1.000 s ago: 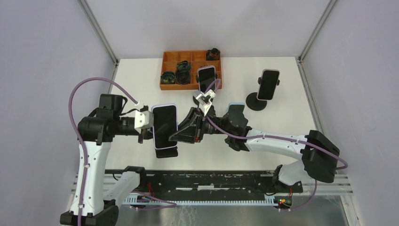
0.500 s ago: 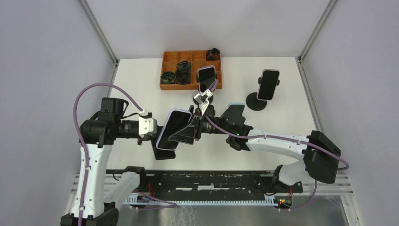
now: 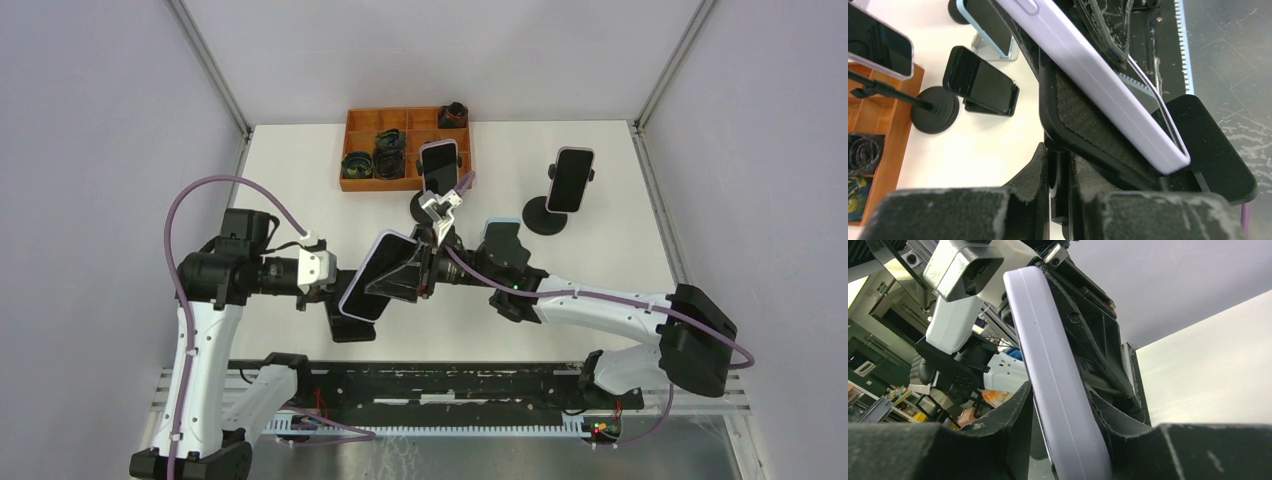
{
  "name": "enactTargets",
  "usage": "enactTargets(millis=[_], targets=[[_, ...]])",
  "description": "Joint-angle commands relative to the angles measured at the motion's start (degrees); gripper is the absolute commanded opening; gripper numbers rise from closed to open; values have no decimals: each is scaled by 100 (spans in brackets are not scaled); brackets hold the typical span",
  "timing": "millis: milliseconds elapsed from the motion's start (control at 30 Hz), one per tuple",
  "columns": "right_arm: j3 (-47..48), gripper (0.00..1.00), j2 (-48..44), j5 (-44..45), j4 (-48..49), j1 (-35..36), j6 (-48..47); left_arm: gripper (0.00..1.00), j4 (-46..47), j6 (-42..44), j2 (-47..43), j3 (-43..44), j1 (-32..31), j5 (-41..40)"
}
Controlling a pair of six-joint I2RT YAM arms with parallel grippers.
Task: Remove the phone from the phone stand
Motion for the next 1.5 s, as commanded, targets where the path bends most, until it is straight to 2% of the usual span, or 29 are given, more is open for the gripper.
enactTargets(millis=[0,200,267,400,433,700,833,967,1067,1233,1467], targets=[[-244,39,-695,714,561,-379,6,2,-203,66,-42,11,-88,535],[-471,36,-915,637,733,-420,288,2,-199,126,98,37,-86,547],[-495,29,-945,582,759,-424,352,2,-204,132,108,46,-81,530],[-571,2,-1201,628,451,-464,314,2,-144,131,90,83,-82,346],[-597,0,-1268,635,318,-481,291,2,-113,124,81,91,-81,300],[-1078,0,-2268,504,-1403,-782,-7,2,841,-430,-72,189,-76,-303],[-1140,0,-2328,513,-2492,-838,-219,2,1165,-695,-89,256,-80,-347],[-1270,0,-1725,533,-2707,-732,-183,2,1210,-894,-38,294,-85,-156],[-1219,0,-940,614,-2387,-445,-127,2,1203,-1015,-70,315,-74,-75],[-344,0,793,355,-2004,-36,-162,2,1155,-1129,-169,364,-78,0],[634,0,2273,182,-1576,118,73,2,902,-1020,-219,451,-83,30]])
